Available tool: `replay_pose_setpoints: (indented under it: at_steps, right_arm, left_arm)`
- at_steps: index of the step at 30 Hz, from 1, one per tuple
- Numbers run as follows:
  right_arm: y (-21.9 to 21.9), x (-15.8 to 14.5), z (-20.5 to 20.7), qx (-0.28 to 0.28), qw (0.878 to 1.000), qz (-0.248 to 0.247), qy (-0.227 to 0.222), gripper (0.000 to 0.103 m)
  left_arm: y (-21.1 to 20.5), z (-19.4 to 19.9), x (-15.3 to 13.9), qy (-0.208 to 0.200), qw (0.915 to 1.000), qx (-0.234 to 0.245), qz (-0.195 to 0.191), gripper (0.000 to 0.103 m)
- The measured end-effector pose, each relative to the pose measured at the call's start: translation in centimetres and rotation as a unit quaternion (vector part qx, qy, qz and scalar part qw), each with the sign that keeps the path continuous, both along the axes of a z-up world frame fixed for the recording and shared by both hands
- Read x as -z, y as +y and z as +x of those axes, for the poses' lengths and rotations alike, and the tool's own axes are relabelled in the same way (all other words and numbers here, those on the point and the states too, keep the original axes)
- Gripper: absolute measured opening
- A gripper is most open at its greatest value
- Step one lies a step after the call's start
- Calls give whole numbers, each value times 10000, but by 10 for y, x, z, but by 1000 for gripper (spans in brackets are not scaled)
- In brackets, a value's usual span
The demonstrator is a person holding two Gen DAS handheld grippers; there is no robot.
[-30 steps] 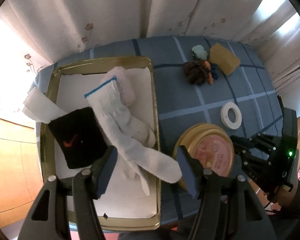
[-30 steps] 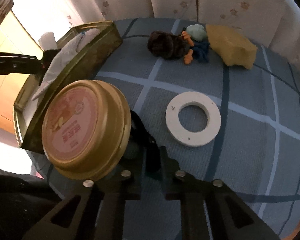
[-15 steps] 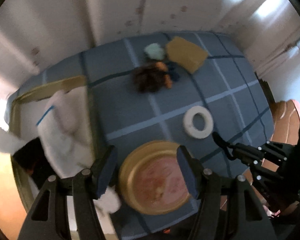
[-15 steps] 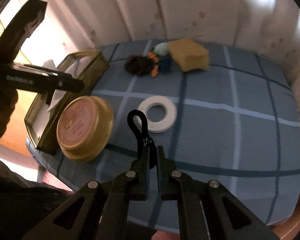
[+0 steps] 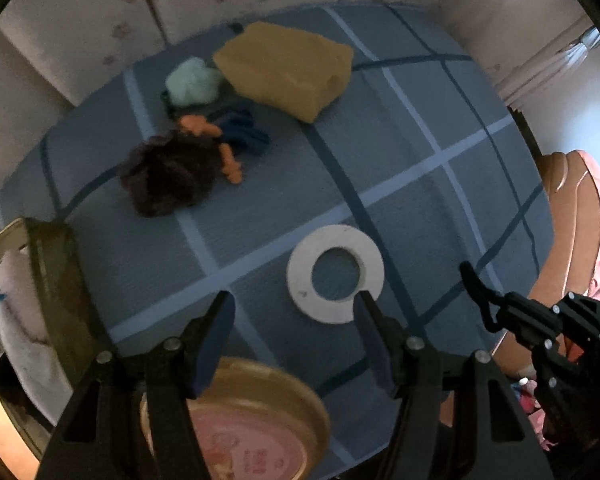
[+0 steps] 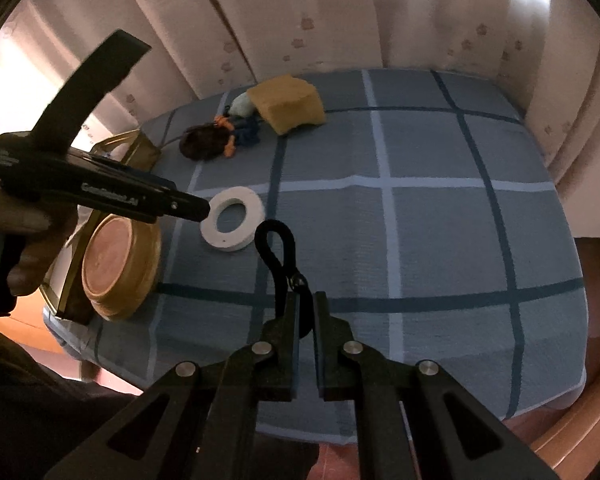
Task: Organize soft objects
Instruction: 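Grasp the white foam ring with the left gripper while the right holds the hair tie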
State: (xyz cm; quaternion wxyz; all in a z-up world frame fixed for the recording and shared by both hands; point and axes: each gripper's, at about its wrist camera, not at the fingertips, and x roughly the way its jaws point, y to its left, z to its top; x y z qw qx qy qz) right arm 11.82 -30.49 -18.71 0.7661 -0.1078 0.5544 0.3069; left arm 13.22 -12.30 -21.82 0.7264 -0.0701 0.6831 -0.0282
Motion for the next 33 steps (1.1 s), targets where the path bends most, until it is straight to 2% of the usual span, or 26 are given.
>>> replay_pose_setpoints:
  at_steps: [5, 10, 12, 16, 17, 19, 20, 25, 33]
  right_arm:
    - [-4, 3, 6, 52, 10000, 22, 19, 7]
    - [-3, 4, 8, 15, 10000, 33, 17, 7]
    - [-2, 4, 9, -10, 10000, 40, 10, 7]
    - [-2, 5, 10, -6, 10000, 48, 5, 7]
    - [-3, 5, 10, -3, 10000, 50, 6, 7]
    - [-3, 5, 10, 8, 10000, 50, 0, 7]
    - [-3, 5, 10, 13, 10000, 53, 0, 7]
    - [-3, 4, 12, 19, 10000, 83, -5, 7]
    - [2, 1, 15, 40, 9998, 203, -42, 7]
  left_arm:
    - [-5, 11, 12, 170, 9998, 42, 17, 50]
    - [-9, 19, 21, 266, 9996, 15, 62, 50]
    - [-11, 21, 24, 304, 9995, -32, 89, 45]
    - [-14, 23, 24, 235, 9996, -40, 163, 44]
    - [-15, 23, 24, 220, 9996, -43, 191, 41]
    - [-23, 27, 27, 158, 9993, 7, 340, 20]
    - [-23, 28, 27, 161, 9996, -8, 237, 14]
    - [-22, 27, 23, 102, 9997, -103, 217, 13]
    - [-10, 19, -14, -325, 9991, -275, 87, 13]
